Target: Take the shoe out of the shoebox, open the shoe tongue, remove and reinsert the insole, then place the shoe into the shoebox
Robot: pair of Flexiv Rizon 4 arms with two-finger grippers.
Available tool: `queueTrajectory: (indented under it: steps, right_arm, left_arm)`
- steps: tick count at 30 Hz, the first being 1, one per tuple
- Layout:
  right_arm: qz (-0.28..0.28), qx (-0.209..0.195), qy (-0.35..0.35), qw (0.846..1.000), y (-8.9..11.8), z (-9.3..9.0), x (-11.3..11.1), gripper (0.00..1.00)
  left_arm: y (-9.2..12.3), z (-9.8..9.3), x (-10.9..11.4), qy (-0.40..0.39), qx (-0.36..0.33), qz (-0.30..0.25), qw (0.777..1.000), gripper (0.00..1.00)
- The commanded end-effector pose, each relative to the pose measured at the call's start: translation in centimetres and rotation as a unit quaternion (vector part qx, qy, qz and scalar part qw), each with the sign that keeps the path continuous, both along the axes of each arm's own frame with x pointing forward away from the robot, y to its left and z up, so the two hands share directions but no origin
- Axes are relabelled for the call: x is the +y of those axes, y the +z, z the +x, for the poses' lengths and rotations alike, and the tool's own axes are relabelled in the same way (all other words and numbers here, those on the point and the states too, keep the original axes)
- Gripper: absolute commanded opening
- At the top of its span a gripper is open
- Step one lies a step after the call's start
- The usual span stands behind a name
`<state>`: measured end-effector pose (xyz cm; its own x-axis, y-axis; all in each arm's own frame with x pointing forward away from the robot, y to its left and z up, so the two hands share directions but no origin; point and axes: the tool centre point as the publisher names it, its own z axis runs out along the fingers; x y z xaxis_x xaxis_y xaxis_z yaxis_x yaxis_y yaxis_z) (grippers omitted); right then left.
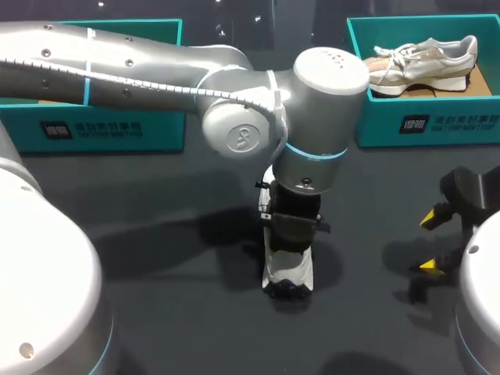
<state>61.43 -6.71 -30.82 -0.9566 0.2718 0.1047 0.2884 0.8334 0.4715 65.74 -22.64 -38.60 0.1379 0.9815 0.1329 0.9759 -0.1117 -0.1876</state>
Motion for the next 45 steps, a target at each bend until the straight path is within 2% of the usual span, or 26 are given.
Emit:
queueTrajectory:
  steps: [1, 5, 11, 15, 20, 22, 26, 31, 38, 42, 45]
  right_arm:
    - [-0.001, -0.002, -0.001, 1.0, 0.0, -0.2, 0.0, 1.0]
    - [-0.001, -0.002, -0.001, 1.0, 0.0, -0.2, 0.0, 1.0]
    - [-0.001, -0.002, -0.001, 1.0, 0.0, -0.2, 0.0, 1.0]
    - [-0.001, -0.002, -0.001, 1.0, 0.0, -0.2, 0.0, 1.0]
    - [-0.001, -0.002, -0.001, 1.0, 0.0, -0.2, 0.0, 1.0]
    - [-0.001, -0.002, -0.001, 1.0, 0.0, -0.2, 0.0, 1.0]
    - [-0.001, -0.002, -0.001, 1.0, 0.0, -0.2, 0.0, 1.0]
    - [-0.001, -0.002, -0.001, 1.0, 0.0, -0.2, 0.0, 1.0]
    - [-0.001, -0.002, -0.001, 1.0, 0.0, -0.2, 0.0, 1.0]
    - [-0.001, -0.002, -0.001, 1.0, 0.0, -0.2, 0.0, 1.0]
    - [-0.001, -0.002, -0.001, 1.0, 0.0, -0.2, 0.0, 1.0]
  left_arm:
    - [-1.6, 0.2, -0.7, -0.002, -0.001, 0.022, 1.0, 0.0]
    - [-2.5, 0.5, -0.5, 0.007, -0.022, 0.022, 0.999, 0.0]
    - [-3.4, 1.6, -1.0, 0.05, -0.043, -0.021, 0.998, 0.0]
    - [-1.8, 2.0, -1.1, 0.059, -0.049, -0.044, 0.996, 0.0]
    - [0.8, 1.4, -0.9, 0.033, -0.023, -0.059, 0.997, 0.0]
    - [1.5, 0.9, -1.1, 0.015, -0.003, -0.047, 0.999, 0.0]
    - [1.9, -0.7, -1.4, -0.019, -0.021, -0.008, 1.0, 0.0]
    - [0.9, -0.9, -1.4, -0.032, -0.056, 0.043, 0.997, 0.0]
    - [-1.3, -0.3, -0.4, -0.025, -0.083, 0.084, 0.993, 0.0]
    - [-2.5, 0.2, -0.2, -0.02, -0.079, 0.09, 0.993, 0.0]
    - [-3.1, 0.6, -0.1, -0.006, -0.071, 0.072, 0.995, 0.0]
